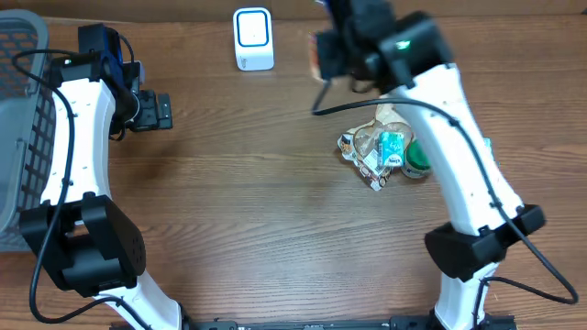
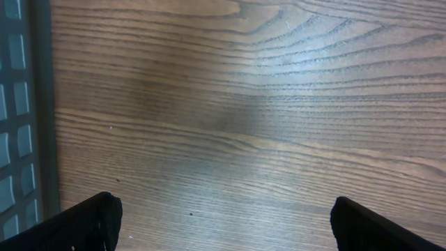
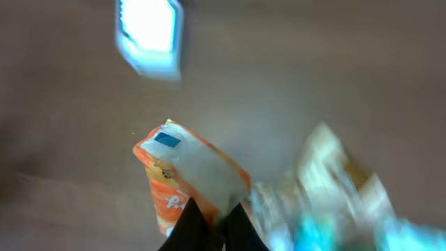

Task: Scan the item barcode
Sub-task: 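Carry the orange packet right and release it onto the jar pile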

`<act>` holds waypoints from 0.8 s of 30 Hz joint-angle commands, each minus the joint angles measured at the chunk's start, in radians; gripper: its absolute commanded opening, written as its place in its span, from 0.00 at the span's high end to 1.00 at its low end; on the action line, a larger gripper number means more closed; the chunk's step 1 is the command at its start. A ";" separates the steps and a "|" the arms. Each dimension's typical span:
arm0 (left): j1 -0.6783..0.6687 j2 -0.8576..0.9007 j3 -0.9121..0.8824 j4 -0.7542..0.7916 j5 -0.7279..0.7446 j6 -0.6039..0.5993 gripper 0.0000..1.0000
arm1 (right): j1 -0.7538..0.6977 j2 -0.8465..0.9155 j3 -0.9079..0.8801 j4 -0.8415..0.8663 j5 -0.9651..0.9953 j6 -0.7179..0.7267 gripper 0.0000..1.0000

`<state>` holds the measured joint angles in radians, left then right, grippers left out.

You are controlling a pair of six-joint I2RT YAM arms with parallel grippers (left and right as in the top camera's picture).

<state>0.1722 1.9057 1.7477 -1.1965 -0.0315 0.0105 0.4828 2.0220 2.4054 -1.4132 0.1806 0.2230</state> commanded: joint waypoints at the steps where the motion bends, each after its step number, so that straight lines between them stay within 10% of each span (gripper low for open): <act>1: 0.003 -0.010 0.017 0.000 -0.002 0.012 0.00 | -0.067 0.074 -0.017 -0.197 -0.010 0.130 0.96; 16: 0.003 -0.010 0.017 0.000 -0.002 0.012 0.00 | -0.270 0.102 -0.430 -0.138 -0.010 0.056 0.96; 20: 0.003 -0.010 0.017 0.000 -0.002 0.012 0.00 | -0.294 0.102 -0.441 -0.127 -0.011 0.003 0.55; 24: 0.003 -0.010 0.017 0.000 -0.002 0.012 0.01 | -0.296 0.101 -0.413 -0.142 -0.052 -0.061 0.46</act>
<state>0.1722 1.9057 1.7477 -1.1973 -0.0315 0.0105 0.1837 2.1315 1.9671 -1.5486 0.1661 0.2298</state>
